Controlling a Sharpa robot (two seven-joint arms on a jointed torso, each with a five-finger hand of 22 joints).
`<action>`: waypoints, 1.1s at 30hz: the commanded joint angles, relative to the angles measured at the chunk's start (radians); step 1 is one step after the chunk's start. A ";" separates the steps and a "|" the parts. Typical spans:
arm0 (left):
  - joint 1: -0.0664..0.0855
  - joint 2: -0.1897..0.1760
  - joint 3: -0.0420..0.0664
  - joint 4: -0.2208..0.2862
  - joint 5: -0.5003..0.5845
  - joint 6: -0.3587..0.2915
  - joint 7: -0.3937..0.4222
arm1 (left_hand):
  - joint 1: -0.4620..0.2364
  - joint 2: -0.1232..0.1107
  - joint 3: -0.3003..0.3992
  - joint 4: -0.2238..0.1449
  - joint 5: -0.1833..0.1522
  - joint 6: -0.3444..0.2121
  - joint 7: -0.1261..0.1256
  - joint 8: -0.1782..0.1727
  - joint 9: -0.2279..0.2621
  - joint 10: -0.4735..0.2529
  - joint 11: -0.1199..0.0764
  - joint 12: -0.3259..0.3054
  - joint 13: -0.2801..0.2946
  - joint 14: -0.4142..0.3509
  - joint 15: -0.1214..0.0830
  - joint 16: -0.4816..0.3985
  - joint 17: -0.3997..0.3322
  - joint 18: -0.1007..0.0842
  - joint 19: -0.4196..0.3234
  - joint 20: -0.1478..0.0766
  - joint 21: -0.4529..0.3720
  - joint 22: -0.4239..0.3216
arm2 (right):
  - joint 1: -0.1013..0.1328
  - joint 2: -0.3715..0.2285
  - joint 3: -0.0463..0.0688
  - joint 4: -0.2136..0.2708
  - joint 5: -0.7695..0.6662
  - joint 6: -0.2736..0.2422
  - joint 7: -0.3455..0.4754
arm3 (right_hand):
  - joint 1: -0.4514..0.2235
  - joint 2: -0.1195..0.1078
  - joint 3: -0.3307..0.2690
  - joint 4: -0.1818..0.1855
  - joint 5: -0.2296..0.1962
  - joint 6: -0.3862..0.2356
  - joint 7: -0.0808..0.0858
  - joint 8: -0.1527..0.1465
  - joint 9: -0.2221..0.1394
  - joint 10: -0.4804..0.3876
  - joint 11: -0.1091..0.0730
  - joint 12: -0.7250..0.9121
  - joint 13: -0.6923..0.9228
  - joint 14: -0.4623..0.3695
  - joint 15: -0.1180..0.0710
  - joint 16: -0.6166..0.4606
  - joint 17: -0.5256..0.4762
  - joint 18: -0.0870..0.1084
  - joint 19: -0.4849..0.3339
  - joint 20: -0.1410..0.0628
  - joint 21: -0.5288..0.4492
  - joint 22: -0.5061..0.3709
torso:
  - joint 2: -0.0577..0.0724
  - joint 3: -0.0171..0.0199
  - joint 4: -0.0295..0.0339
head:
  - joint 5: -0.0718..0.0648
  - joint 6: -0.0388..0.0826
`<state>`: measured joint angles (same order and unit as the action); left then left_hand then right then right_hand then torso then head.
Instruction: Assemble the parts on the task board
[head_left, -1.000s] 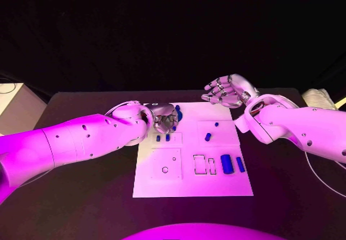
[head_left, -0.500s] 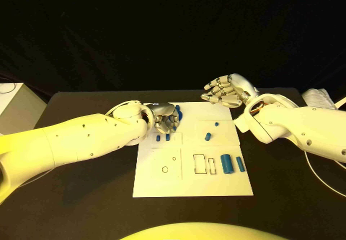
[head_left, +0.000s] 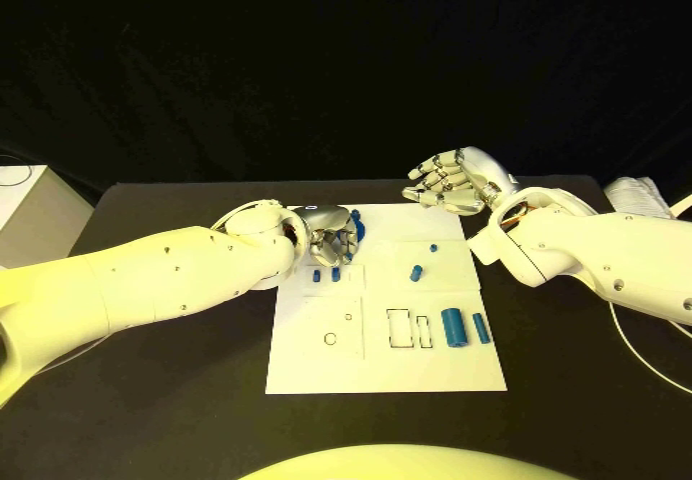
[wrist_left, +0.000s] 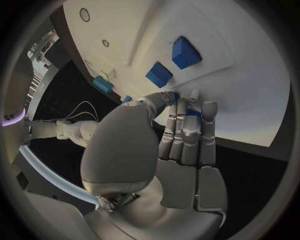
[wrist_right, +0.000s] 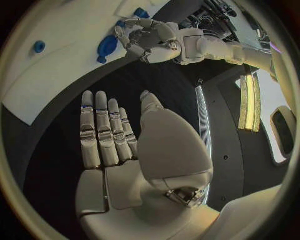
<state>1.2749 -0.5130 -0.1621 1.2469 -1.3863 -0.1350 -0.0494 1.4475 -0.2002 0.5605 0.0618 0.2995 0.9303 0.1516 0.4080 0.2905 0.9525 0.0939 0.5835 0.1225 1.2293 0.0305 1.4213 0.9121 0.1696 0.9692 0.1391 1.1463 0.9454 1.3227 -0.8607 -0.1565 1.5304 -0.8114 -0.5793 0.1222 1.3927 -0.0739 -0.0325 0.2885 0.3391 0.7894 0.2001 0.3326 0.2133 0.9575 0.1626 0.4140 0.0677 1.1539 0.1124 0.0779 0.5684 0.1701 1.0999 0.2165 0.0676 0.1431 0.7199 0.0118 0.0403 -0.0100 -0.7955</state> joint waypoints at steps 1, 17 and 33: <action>-0.005 0.001 -0.004 -0.002 0.009 0.010 0.006 | 0.001 0.022 0.003 -0.011 -0.006 0.028 -0.006 0.006 0.010 0.033 -0.009 -0.011 0.001 0.030 -0.007 0.014 0.030 -0.011 0.020 -0.005 0.018 0.020 | 0.000 0.001 0.000 0.001 -0.004 0.012 0.012 | 0.013 0.000 0.006 -0.002 0.001 0.008 0.030 0.001 -0.002 0.005 0.000 -0.005 -0.001 -0.003 -0.004 -0.006 -0.001 0.014 -0.004 0.001 0.002 -0.001 | 0.000 0.0003 -0.0005 | 0.001 0.001; -0.005 -0.036 0.015 0.032 0.059 -0.066 0.050 | -0.004 0.026 0.011 -0.034 -0.004 0.045 -0.008 -0.011 0.015 0.067 -0.013 -0.052 -0.006 0.063 -0.013 0.025 0.058 -0.020 0.056 -0.014 0.054 0.061 | 0.000 0.000 0.000 0.001 -0.008 0.013 0.011 | 0.014 0.000 0.006 -0.002 0.001 0.009 0.030 0.001 -0.002 0.005 0.000 -0.006 -0.001 -0.003 -0.005 -0.006 -0.002 0.014 -0.004 0.001 0.002 -0.002 | 0.000 -0.0003 0.0000 | -0.002 0.006; -0.005 -0.137 0.078 0.113 0.122 0.002 0.042 | -0.026 0.019 0.003 -0.033 -0.007 0.049 -0.007 -0.024 0.016 0.073 -0.010 -0.081 -0.011 0.061 -0.010 0.025 0.048 -0.019 0.047 -0.012 0.050 0.057 | -0.001 -0.003 0.000 -0.001 -0.008 0.014 0.011 | 0.015 0.000 0.008 -0.002 0.001 0.011 0.030 0.001 -0.002 0.006 0.000 -0.006 -0.002 -0.003 -0.005 -0.006 -0.004 0.014 -0.004 0.001 0.002 -0.003 | -0.001 -0.0008 0.0012 | 0.000 0.007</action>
<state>1.2697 -0.6469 -0.0848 1.3557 -1.2950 -0.1682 -0.0068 1.4344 -0.1809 0.5669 0.0300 0.2962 0.9693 0.1445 0.3873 0.3071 1.0190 0.0858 0.5055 0.1126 1.2884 0.0199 1.4415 0.9608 0.1697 1.0188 0.1252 1.1965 1.0033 1.3227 -0.8635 -0.1564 1.5289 -0.8124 -0.5780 0.1221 1.3995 -0.0729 -0.0296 0.2857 0.3391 0.7932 0.2036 0.3327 0.2125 0.9575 0.1626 0.4140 0.0667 1.1539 0.1124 0.0779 0.5652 0.1701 1.0999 0.2165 0.0676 0.1408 0.7181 0.0116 0.0419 -0.0106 -0.7877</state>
